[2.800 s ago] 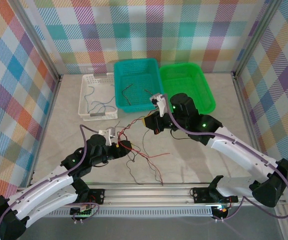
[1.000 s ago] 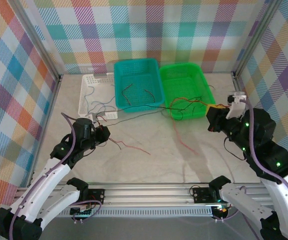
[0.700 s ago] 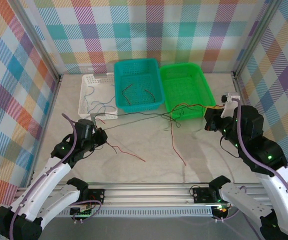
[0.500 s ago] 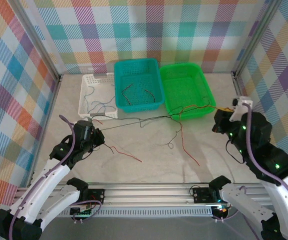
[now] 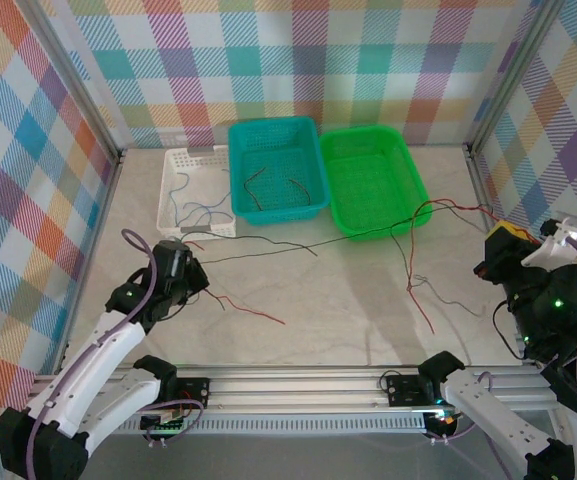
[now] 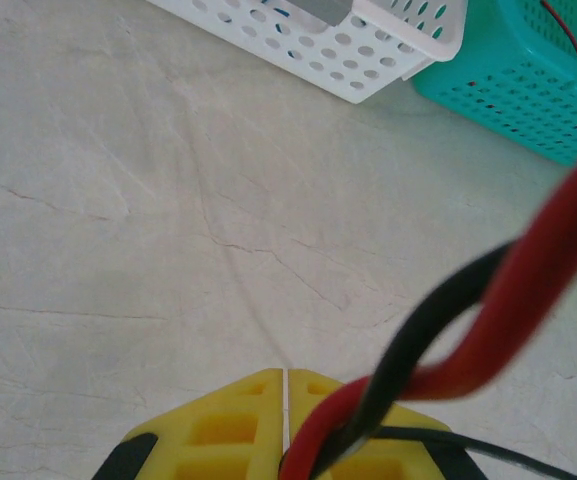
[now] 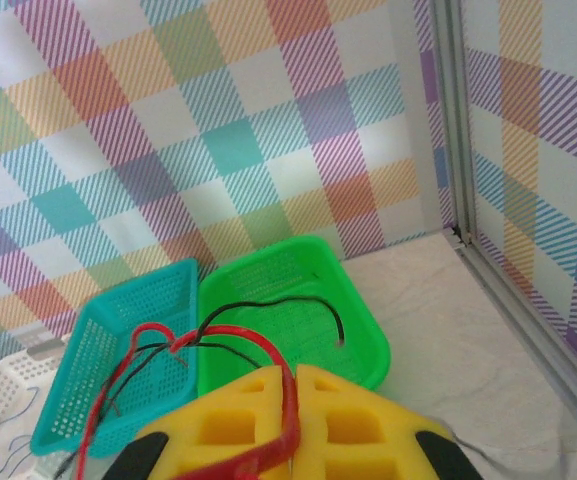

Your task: Untangle the cables

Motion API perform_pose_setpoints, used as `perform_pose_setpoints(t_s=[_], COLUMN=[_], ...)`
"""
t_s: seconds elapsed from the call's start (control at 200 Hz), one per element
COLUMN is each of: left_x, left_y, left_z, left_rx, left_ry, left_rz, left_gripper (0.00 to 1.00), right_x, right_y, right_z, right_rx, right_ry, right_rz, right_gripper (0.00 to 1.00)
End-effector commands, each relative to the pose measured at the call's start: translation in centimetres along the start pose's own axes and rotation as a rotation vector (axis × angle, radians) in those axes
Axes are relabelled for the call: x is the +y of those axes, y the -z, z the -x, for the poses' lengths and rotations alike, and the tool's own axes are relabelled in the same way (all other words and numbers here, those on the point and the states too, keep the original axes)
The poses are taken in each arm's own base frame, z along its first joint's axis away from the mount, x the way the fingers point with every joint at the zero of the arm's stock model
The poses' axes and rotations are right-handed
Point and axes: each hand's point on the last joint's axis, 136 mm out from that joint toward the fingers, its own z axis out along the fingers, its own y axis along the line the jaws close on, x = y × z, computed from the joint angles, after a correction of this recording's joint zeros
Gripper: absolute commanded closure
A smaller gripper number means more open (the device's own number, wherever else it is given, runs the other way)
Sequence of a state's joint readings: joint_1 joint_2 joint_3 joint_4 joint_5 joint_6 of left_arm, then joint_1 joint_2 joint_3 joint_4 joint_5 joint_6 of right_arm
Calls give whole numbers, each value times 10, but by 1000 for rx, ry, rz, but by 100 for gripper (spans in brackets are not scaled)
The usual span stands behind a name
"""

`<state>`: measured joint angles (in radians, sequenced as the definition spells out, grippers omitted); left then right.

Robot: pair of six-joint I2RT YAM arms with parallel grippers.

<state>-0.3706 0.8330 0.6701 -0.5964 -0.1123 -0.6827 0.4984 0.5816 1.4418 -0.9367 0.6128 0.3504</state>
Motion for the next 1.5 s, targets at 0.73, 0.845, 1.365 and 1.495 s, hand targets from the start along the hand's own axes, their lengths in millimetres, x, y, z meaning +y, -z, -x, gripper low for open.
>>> perform_pose_setpoints(t_s=[0.73, 0.845, 1.365, 1.495], left_x=[4, -7, -122, -153], left_y=[-61, -68, -45, -24], left_z=[-28, -33, -50, -42], left_rx=[123, 137, 157, 128], left_ry=[16, -13, -167, -180], left_rz=[36, 39, -277, -429], left_gripper=[100, 100, 34, 28], right_x=[8, 32, 129, 142], right_y=[46, 32, -40, -52], right_z=[56, 48, -59, -75], right_rx=[-76, -24, 307, 335], right_ry=[6, 21, 11, 8], right_rz=[113, 197, 542, 587], right_gripper=[100, 100, 100, 100])
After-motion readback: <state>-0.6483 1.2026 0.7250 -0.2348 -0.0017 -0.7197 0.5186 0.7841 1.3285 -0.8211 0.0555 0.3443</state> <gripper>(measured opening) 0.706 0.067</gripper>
